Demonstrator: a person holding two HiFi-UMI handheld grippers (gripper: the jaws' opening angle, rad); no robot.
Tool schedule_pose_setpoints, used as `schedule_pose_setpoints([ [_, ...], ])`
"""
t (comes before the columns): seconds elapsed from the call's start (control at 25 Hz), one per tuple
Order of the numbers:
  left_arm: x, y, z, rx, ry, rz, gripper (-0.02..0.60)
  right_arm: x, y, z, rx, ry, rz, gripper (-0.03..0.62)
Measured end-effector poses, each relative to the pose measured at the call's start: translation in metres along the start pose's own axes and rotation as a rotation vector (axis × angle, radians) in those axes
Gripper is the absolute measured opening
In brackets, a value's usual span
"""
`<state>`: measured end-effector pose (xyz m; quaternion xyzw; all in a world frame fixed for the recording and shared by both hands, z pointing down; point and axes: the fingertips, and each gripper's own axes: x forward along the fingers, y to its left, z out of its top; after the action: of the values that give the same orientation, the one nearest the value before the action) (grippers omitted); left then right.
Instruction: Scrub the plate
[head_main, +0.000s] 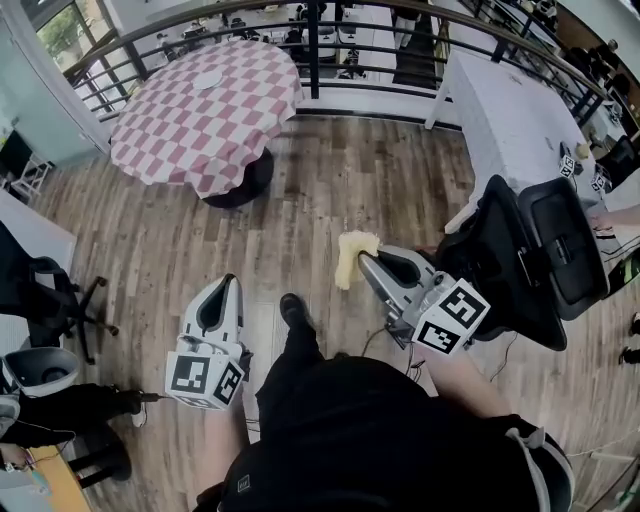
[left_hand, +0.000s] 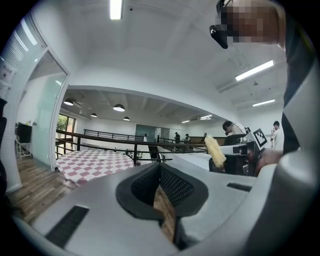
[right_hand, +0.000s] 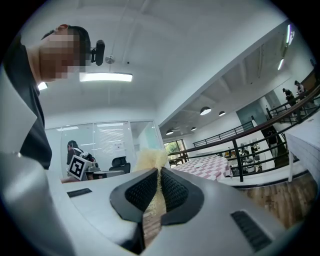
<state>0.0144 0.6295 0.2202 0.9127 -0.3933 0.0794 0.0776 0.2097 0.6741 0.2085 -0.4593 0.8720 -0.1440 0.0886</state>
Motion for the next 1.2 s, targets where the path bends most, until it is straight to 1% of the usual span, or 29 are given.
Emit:
schedule_pose_setpoints([
  [0.08, 0.029, 0.014, 0.002, -0.007, 0.005, -0.003, 0.008, 0.020, -0.023, 0.007, 0.006, 0.011, -0.001, 0.029],
  [0.2, 0.061, 0.029, -0.016, -0.010, -0.015, 0.003, 0.008, 0.041, -0.053, -0.006, -0.009, 0.019, 0.010, 0.029],
  [0.28, 0.074, 0.044, -0.032, -0.015, -0.032, 0.009, 0.008, 0.059, -0.064, -0.021, -0.021, 0.024, 0.020, 0.029],
  [0.4, 0.089, 0.082, -0.045, -0.012, -0.033, -0.001, 0.008, 0.102, -0.068, -0.039, -0.027, 0.037, 0.033, 0.029],
  [0.56, 0.115, 0.137, -0.036, -0.008, -0.040, -0.023, 0.008, 0.173, -0.074, -0.039, -0.036, 0.067, 0.057, 0.029],
  [0.68, 0.137, 0.172, -0.030, 0.003, -0.023, -0.037, 0.008, 0.222, -0.076, -0.031, -0.050, 0.072, 0.088, 0.029],
  [0.76, 0.150, 0.191, -0.030, -0.004, -0.012, -0.037, 0.008, 0.245, -0.081, -0.031, -0.046, 0.077, 0.092, 0.029],
  [0.96, 0.179, 0.222, -0.031, -0.045, 0.000, -0.025, 0.008, 0.283, -0.111, -0.043, 0.006, 0.122, 0.073, 0.029],
  [1.2, 0.237, 0.253, -0.030, -0.052, 0.034, -0.006, 0.008, 0.329, -0.163, -0.041, 0.034, 0.128, 0.093, 0.029],
])
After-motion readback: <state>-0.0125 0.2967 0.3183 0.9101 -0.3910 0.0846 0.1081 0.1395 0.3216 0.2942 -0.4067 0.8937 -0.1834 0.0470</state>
